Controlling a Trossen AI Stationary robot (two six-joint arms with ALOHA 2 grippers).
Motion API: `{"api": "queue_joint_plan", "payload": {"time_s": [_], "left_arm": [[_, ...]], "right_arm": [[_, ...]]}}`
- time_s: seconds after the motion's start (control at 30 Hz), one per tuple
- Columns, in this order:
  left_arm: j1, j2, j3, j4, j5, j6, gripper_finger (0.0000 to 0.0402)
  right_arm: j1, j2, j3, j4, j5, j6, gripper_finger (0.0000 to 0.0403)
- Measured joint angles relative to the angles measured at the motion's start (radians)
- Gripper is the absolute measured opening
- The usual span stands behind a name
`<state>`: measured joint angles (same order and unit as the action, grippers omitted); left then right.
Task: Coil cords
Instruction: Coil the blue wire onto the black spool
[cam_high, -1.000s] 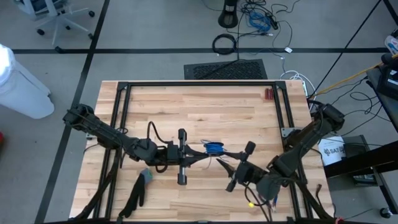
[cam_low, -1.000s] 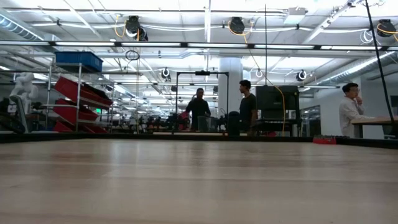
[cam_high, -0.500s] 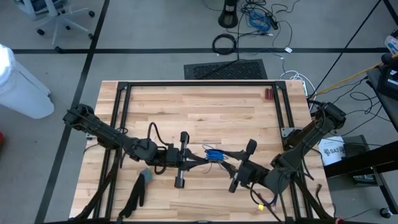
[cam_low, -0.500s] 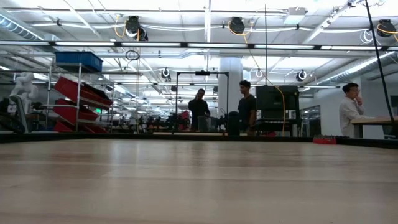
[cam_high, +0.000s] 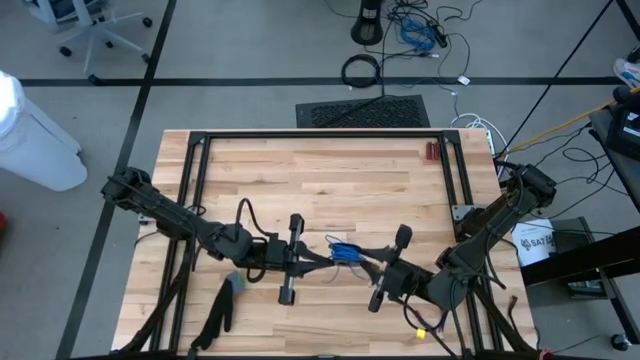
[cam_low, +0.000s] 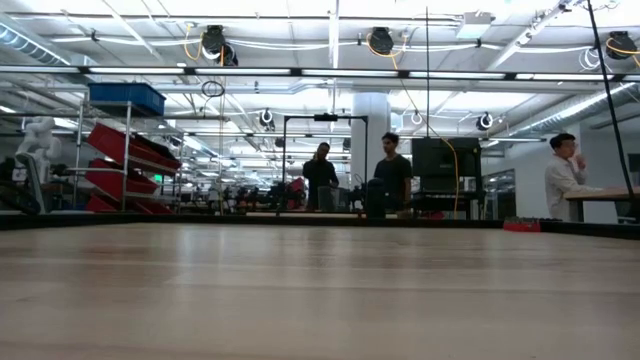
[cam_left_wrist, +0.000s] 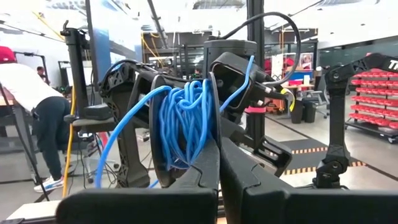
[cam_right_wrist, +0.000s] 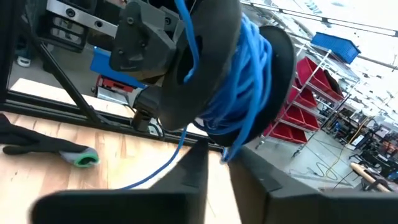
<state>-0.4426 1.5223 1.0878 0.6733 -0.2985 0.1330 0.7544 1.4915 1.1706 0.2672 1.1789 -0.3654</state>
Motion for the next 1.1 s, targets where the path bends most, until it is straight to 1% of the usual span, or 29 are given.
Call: {"api": "queue_joint_plan", "payload": {"time_s": [0.07,0.13,0.27,0.37,0.67,0.73,0.97,1.1], "left_arm": [[-0.003,0.000,0.000,0.000,0.000,0.001,0.0000],[-0.006,0.000,0.000,-0.001,0.000,0.003,0.0000],[-0.006,0.000,0.000,-0.001,0.037,0.004,0.0000],[-0.006,0.000,0.000,0.000,0.046,0.004,0.0000],[-0.016,-0.007,0.000,-0.005,0.045,0.017,0.0000],[-0.024,-0.012,0.000,-0.007,0.027,0.039,0.0000],[-0.036,-0.019,0.000,-0.003,0.032,0.057,0.0000],[-0.035,-0.019,0.000,-0.001,0.035,0.056,0.0000]], "right_arm": [[0.000,0.000,0.000,-0.001,-0.001,0.025,0.0014],[0.002,0.000,0.000,-0.001,-0.010,0.040,0.0005],[0.006,0.000,0.000,-0.001,-0.056,0.076,0.0005],[0.013,0.000,0.000,-0.002,-0.078,0.102,0.0002],[0.040,-0.020,0.000,-0.014,-0.088,0.173,0.0002],[0.050,-0.030,0.000,-0.024,-0.097,0.175,0.0002],[0.059,-0.047,0.000,-0.035,-0.098,0.187,0.0002],[0.059,-0.047,0.000,-0.044,-0.128,0.210,0.0002]]}}
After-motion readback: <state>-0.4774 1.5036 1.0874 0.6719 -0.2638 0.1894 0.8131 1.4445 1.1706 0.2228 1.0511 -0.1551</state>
